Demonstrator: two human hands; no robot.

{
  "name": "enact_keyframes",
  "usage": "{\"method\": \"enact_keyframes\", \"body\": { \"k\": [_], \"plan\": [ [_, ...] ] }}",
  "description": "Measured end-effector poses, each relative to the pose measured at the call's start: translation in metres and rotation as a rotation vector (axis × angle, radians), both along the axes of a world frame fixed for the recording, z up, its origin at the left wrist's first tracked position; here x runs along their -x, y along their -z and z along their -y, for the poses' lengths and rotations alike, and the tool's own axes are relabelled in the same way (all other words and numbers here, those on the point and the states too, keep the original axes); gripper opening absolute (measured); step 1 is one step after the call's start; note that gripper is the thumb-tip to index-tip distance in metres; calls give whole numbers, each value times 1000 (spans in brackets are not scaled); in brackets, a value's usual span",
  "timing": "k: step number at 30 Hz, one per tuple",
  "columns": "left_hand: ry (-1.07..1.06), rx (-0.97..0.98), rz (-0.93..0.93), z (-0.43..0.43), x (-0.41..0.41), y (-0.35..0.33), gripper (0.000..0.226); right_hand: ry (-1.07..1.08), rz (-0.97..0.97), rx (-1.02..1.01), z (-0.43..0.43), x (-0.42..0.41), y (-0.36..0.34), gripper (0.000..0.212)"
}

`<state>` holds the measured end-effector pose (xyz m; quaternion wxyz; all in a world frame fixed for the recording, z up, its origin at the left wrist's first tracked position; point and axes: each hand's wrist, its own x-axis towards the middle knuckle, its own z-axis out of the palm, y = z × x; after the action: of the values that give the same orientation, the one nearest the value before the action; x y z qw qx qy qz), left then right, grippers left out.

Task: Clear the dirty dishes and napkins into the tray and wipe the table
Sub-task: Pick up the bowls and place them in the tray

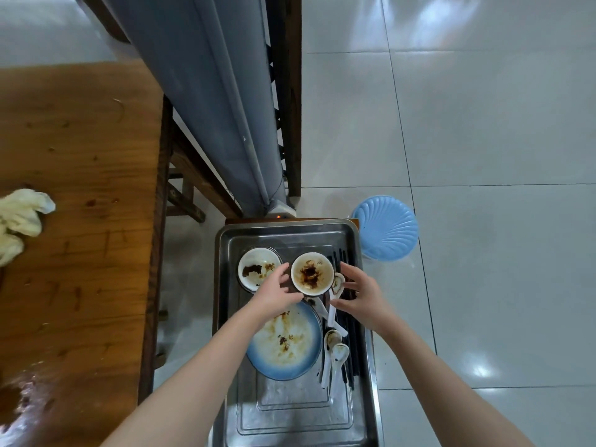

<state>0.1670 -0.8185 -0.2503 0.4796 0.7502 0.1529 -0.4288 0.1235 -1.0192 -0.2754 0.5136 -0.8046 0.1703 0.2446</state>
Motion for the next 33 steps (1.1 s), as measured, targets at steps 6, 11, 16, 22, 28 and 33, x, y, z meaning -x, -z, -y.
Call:
{"method": "enact_keyframes", "body": {
  "k": [6,11,16,22,28,33],
  "plan": [
    [-24,35,102,-11,22,-60,75,32,70,14,3,21,-71,78],
    [-47,56,184,-24,55,-111,70,81,151,18,-2,48,-125,66],
    [-123,78,248,-43,87,-153,58,113,196,-5,-17,71,-167,55],
    [-183,68,337,-77,113,-202,57,111,296,-43,-47,82,-212,49],
    [-266,24,417,-120,135,-240,54,34,370,-34,-84,78,-249,48],
    [-329,-4,467,-162,149,-263,52,-39,413,-18,-128,71,-272,53]
  ]
}}
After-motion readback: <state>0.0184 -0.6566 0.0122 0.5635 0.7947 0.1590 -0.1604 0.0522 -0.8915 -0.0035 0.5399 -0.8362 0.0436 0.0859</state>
